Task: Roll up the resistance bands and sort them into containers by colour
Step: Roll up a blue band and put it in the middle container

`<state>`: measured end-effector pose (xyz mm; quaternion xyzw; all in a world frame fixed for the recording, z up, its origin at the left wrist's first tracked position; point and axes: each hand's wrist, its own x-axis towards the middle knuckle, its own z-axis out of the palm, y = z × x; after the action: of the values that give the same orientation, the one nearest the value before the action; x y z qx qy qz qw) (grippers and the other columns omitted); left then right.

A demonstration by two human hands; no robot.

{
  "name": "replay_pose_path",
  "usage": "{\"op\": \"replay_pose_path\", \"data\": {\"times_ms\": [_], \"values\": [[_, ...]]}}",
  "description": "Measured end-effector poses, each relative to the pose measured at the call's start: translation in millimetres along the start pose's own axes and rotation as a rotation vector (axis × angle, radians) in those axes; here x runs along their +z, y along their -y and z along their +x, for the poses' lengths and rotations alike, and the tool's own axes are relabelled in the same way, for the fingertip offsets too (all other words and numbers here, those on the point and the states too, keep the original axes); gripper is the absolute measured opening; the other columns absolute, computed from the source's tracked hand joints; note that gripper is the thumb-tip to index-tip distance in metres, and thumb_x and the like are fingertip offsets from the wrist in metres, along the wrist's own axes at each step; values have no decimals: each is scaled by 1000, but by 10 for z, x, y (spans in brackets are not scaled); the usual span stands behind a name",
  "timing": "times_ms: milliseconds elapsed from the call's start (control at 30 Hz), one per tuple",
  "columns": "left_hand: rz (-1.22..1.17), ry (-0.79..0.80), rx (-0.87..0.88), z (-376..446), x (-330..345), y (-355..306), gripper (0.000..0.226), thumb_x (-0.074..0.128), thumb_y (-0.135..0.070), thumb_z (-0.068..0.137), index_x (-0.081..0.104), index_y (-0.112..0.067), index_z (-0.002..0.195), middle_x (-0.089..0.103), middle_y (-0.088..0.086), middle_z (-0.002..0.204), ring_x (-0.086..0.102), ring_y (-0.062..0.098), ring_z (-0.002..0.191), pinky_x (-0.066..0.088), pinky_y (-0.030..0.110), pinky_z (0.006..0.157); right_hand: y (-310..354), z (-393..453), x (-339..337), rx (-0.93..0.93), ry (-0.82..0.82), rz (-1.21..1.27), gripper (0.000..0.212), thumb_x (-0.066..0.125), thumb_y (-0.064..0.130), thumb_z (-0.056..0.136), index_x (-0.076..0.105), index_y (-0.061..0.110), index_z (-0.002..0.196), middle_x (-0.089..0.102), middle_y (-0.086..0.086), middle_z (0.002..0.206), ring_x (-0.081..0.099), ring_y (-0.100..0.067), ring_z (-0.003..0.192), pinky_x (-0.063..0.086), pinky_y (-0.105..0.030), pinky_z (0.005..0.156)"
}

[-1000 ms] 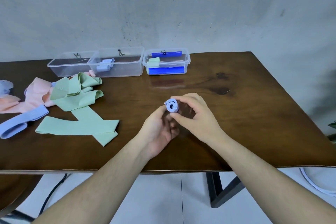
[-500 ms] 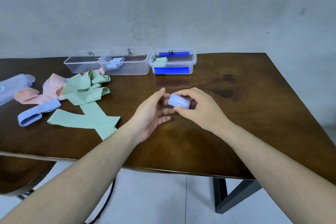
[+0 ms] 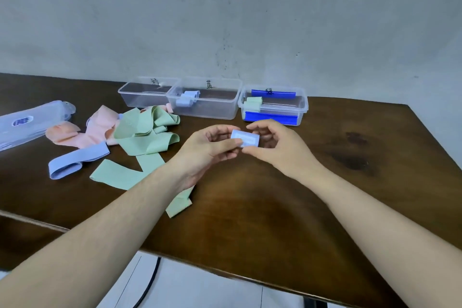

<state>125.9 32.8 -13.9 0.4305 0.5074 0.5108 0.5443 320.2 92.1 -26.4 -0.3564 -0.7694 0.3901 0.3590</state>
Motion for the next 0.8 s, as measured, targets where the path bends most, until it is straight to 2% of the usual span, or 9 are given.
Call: {"op": "replay_pose_path", "data": {"times_ms": [233, 400, 500, 567, 633, 800], "values": [[0, 4, 33, 415, -976, -193, 30, 77, -10, 80, 69, -11, 109, 71, 2, 90, 64, 12, 80, 54, 27, 81, 246, 771, 572, 138, -3, 49, 27, 84, 24, 80, 71, 36, 100, 75, 17, 95, 69, 1, 89, 52, -13, 82], [254, 11, 46, 856, -1710, -411, 18, 69, -33, 92, 69, -22, 107, 69, -8, 84, 62, 7, 78, 47, 27, 79, 381, 1444, 980, 233, -35, 76, 22, 83, 19, 81, 74, 31, 96, 77, 6, 96, 70, -8, 89, 57, -27, 89], [409, -126, 100, 1171, -2038, -514, 23, 59, -43, 96, 68, -25, 107, 73, -10, 95, 59, 5, 75, 43, 17, 65, 422, 1838, 1149, 333, -42, 119, 23, 81, 10, 82, 73, 24, 99, 75, -3, 100, 68, -12, 87, 58, -30, 85], [507, -181, 159, 1379, -2193, -553, 19, 58, -36, 97, 67, -21, 104, 72, -5, 97, 60, 11, 73, 42, 14, 57, 430, 2056, 1206, 377, -29, 106, 22, 79, 9, 83, 72, 21, 99, 73, -4, 99, 65, -13, 87, 57, -28, 80], [665, -156, 189, 1549, -2313, -578, 11, 57, -27, 96, 67, -23, 100, 69, -6, 93, 66, 15, 72, 41, 15, 53, 415, 2237, 1255, 419, -30, 76, 21, 79, 9, 83, 72, 20, 100, 72, -1, 95, 63, -11, 82, 52, -24, 73], [999, -85, 279, 1913, -2477, -588, 15, 55, -25, 94, 69, -28, 101, 67, -12, 99, 64, 12, 89, 45, 23, 75, 298, 2623, 1273, 502, -5, 24, 20, 79, 7, 83, 71, 17, 98, 69, 0, 85, 61, -10, 71, 50, -19, 63]]}}
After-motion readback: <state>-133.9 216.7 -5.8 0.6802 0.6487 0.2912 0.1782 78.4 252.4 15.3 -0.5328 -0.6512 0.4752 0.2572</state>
